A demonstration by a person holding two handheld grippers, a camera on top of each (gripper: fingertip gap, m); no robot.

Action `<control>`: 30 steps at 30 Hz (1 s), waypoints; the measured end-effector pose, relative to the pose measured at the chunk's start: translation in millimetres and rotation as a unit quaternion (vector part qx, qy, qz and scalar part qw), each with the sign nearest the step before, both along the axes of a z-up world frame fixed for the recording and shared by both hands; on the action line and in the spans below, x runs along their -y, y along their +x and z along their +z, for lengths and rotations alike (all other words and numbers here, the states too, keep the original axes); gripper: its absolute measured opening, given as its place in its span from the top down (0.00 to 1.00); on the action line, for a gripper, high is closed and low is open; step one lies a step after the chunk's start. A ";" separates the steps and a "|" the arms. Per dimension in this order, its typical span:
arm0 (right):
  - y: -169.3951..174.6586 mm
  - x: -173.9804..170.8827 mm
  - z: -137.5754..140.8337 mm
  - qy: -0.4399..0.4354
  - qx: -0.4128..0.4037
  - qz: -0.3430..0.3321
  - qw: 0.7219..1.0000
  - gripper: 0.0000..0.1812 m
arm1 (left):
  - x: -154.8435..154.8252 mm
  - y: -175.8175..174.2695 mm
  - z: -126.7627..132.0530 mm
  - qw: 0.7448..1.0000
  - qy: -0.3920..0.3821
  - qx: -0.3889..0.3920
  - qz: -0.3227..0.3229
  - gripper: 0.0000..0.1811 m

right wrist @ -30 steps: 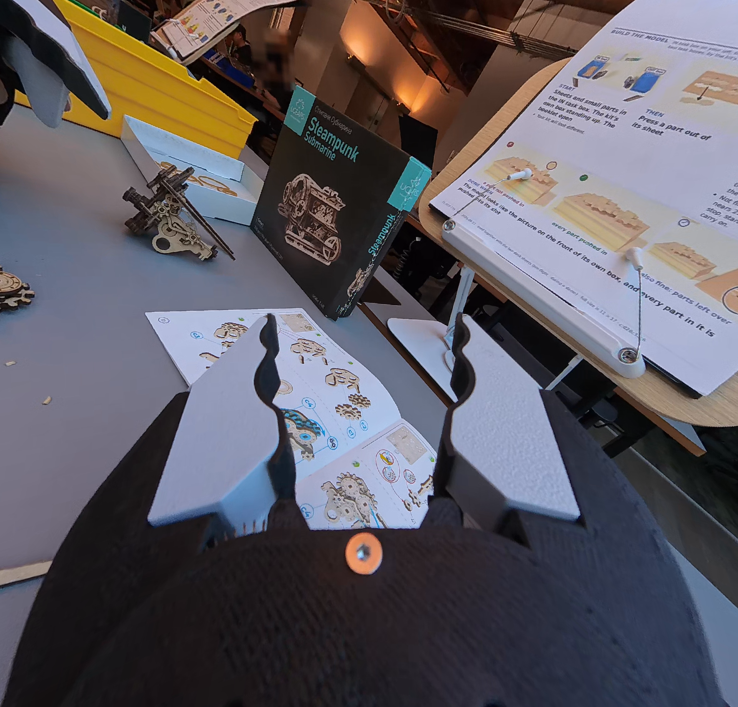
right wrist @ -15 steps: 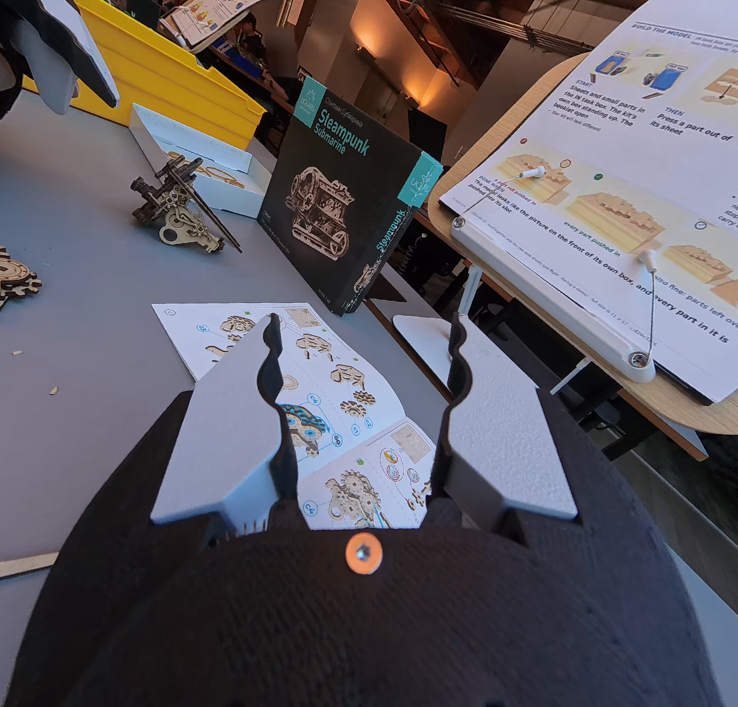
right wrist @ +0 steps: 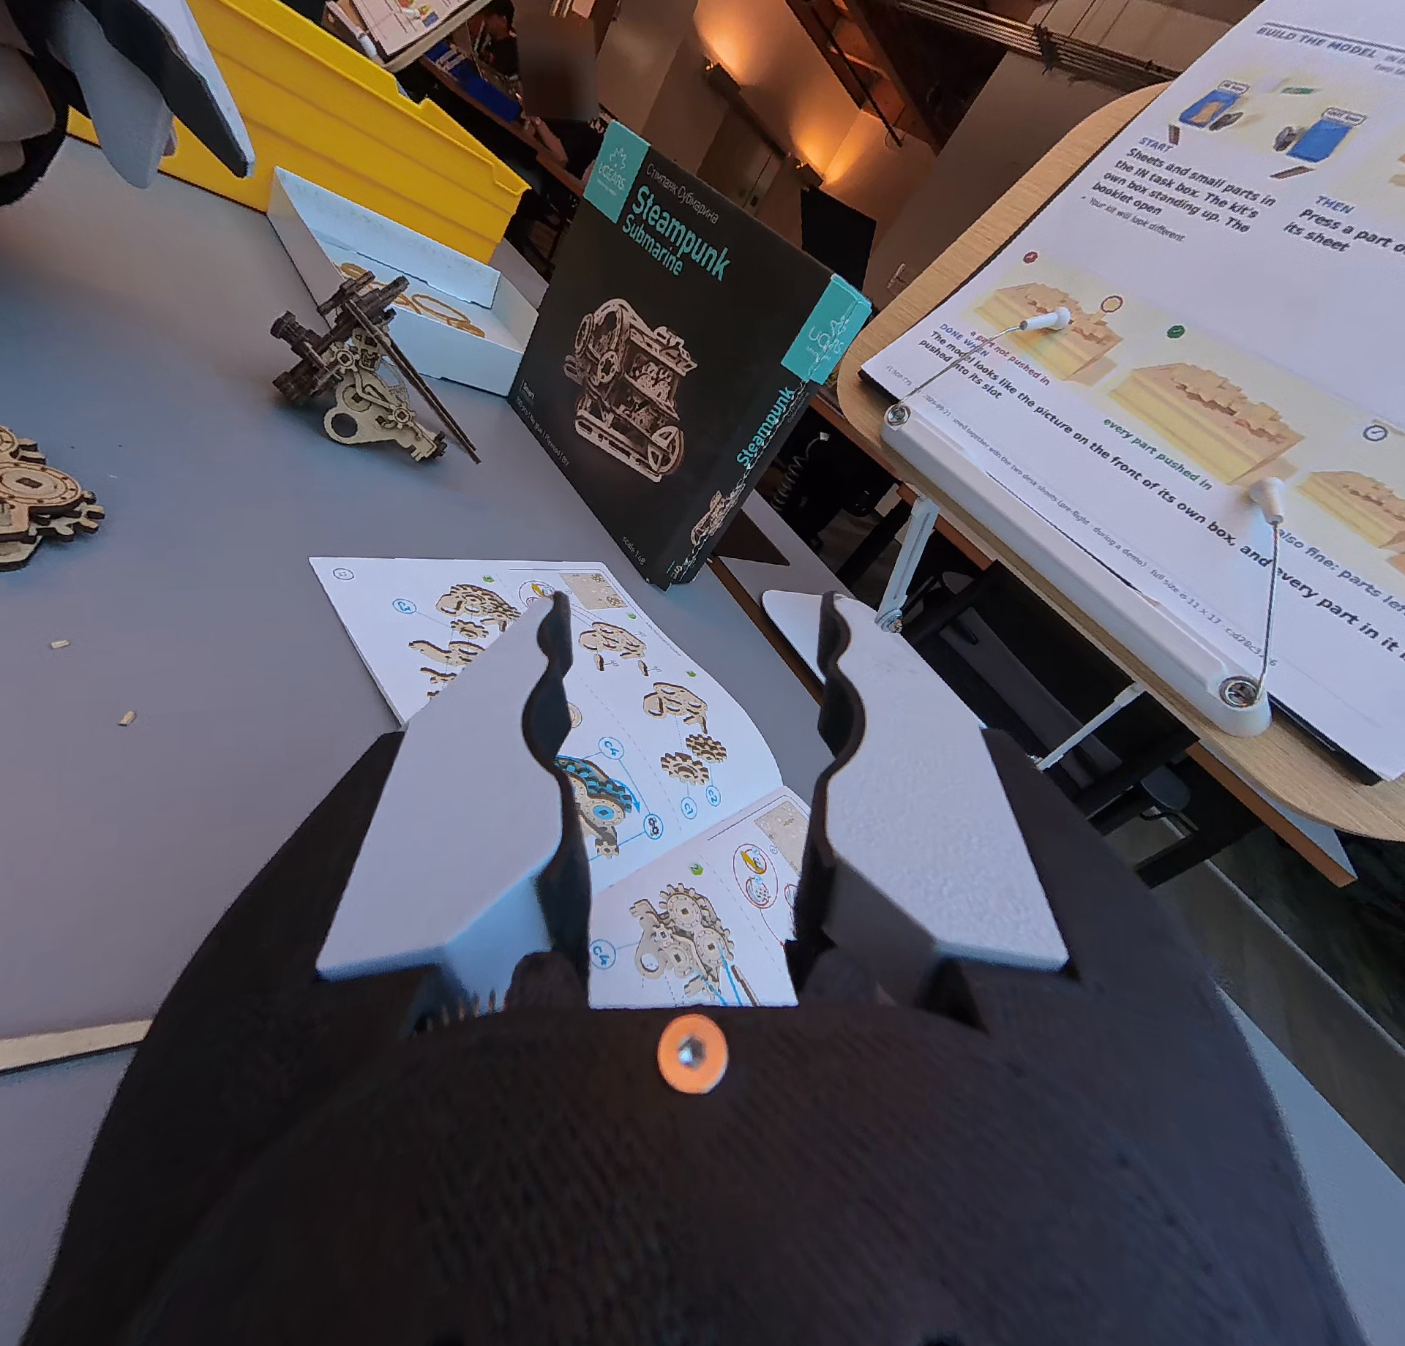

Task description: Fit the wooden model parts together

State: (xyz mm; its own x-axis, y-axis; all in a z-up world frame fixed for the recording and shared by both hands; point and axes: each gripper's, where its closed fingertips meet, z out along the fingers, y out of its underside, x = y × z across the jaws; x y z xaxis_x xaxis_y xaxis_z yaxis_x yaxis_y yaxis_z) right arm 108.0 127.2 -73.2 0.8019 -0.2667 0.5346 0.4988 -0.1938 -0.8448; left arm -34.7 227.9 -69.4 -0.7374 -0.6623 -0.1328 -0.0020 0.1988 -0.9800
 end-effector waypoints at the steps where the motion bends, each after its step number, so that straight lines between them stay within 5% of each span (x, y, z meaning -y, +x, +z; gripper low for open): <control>1: -0.2 0.1 0.2 0.000 0.001 0.000 1.000 0.65 | 0.2 -0.1 -0.3 1.000 0.000 -0.001 0.000 0.71; 30: -4.2 -2.0 -5.2 -0.015 0.004 0.009 1.000 0.70 | 2.7 -1.0 -4.2 1.000 0.007 -0.008 -0.006 0.72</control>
